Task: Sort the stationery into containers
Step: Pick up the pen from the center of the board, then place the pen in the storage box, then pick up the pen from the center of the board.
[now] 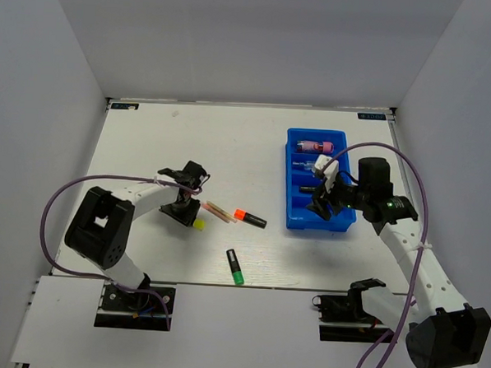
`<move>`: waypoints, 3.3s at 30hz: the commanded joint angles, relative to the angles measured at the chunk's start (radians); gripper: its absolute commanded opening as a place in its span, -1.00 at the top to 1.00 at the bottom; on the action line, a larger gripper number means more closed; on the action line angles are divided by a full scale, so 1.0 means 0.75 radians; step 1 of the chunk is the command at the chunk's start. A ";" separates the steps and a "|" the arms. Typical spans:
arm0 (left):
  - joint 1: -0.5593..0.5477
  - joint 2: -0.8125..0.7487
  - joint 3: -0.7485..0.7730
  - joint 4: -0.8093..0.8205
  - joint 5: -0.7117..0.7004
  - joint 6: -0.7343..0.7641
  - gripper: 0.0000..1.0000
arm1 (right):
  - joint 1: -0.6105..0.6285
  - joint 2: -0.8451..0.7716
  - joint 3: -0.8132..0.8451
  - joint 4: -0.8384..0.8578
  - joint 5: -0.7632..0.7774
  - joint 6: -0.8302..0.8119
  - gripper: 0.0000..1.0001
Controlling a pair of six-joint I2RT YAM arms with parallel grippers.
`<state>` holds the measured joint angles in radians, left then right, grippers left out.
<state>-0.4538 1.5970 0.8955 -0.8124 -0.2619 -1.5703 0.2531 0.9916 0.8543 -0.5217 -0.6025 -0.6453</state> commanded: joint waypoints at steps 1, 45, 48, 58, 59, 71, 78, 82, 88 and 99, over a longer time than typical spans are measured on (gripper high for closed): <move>-0.004 0.002 -0.057 0.116 -0.088 0.239 1.00 | -0.014 -0.021 0.037 -0.014 -0.009 0.067 -0.27; -0.477 0.922 1.379 0.946 1.161 2.521 1.00 | -0.061 -0.146 0.076 -0.043 0.149 0.431 0.05; -0.477 0.928 1.357 0.970 1.122 2.517 0.97 | -0.061 -0.142 0.080 -0.049 0.143 0.427 -0.11; -0.469 0.885 1.303 1.142 0.987 2.395 -0.45 | -0.065 -0.150 0.092 -0.071 0.094 0.412 -0.54; -0.465 0.879 1.307 1.157 0.995 2.374 -0.45 | -0.070 -0.152 0.098 -0.073 0.088 0.404 -0.50; -0.307 0.154 0.839 0.718 0.294 1.583 1.00 | -0.063 -0.105 0.133 -0.184 -0.064 0.361 -0.80; -0.336 -0.443 0.304 0.028 -0.095 1.219 -0.13 | 0.077 0.336 0.370 -0.382 -0.191 0.363 -0.50; -0.356 -0.759 -0.019 -0.101 -0.107 1.022 -0.40 | 0.327 0.553 0.450 -0.248 0.095 0.429 -0.46; -0.354 -1.251 -0.263 -0.316 -0.207 0.859 -0.57 | 0.644 0.862 0.608 -0.200 0.468 0.421 -0.49; -0.352 -1.411 -0.349 -0.437 -0.146 0.805 -0.59 | 0.794 1.249 0.783 -0.076 0.677 0.339 -0.55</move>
<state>-0.7212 0.5468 0.6518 -1.1229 -0.3775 -0.9337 0.8406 1.9091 1.3849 -0.6132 -0.1516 -0.3679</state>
